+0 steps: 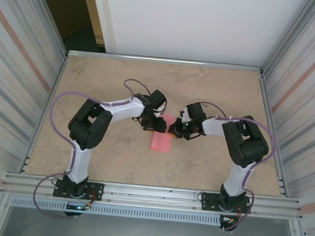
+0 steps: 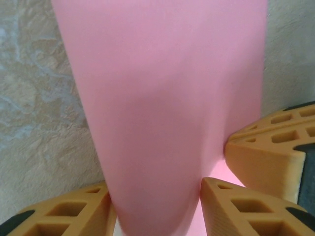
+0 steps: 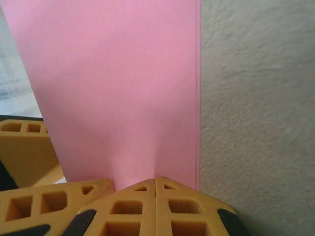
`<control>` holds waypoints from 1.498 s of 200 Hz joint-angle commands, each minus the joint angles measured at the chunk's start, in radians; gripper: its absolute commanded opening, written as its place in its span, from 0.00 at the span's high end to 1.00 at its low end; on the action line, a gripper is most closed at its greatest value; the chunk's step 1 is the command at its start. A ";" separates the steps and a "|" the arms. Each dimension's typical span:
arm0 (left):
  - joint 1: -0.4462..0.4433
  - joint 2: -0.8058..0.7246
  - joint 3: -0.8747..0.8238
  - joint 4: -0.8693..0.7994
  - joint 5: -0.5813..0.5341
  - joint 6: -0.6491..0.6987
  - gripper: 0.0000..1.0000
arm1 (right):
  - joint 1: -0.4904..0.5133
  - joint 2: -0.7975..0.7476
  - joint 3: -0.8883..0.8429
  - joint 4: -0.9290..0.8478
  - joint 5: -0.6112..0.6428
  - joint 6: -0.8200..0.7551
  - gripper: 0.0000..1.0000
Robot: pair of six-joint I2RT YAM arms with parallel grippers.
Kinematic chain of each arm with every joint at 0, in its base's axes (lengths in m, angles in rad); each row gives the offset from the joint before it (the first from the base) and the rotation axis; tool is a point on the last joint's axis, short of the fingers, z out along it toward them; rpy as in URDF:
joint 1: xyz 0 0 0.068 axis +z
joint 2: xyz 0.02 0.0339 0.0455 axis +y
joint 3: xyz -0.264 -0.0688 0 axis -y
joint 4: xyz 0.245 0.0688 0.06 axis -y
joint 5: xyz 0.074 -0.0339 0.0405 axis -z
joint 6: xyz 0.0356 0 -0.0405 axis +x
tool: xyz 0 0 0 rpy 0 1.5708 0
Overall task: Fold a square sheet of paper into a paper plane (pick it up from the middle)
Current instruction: Hold the square sheet of paper at the center of the table, then first fold the square sheet of paper in half at the center of the table.
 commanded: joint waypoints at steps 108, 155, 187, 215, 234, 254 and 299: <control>0.026 -0.127 -0.114 0.269 0.291 -0.196 0.84 | -0.005 0.170 0.060 -0.342 0.121 -0.184 1.00; 0.020 -0.077 -0.121 0.257 0.308 -0.204 0.96 | -0.004 0.180 0.056 -0.345 0.134 -0.176 1.00; 0.019 -0.041 -0.114 0.242 0.314 -0.203 0.98 | -0.003 0.187 0.059 -0.352 0.140 -0.178 1.00; 0.020 -0.015 -0.116 0.233 0.306 -0.197 0.98 | -0.003 0.190 0.062 -0.357 0.144 -0.177 1.00; 0.020 0.006 -0.113 0.230 0.306 -0.190 0.98 | -0.002 0.192 0.062 -0.362 0.149 -0.178 1.00; 0.028 0.023 -0.111 0.214 0.297 -0.174 0.98 | -0.002 0.196 0.062 -0.372 0.159 -0.182 1.00; 0.072 0.017 -0.150 0.200 0.307 -0.123 0.95 | -0.003 0.217 0.065 -0.404 0.204 -0.198 1.00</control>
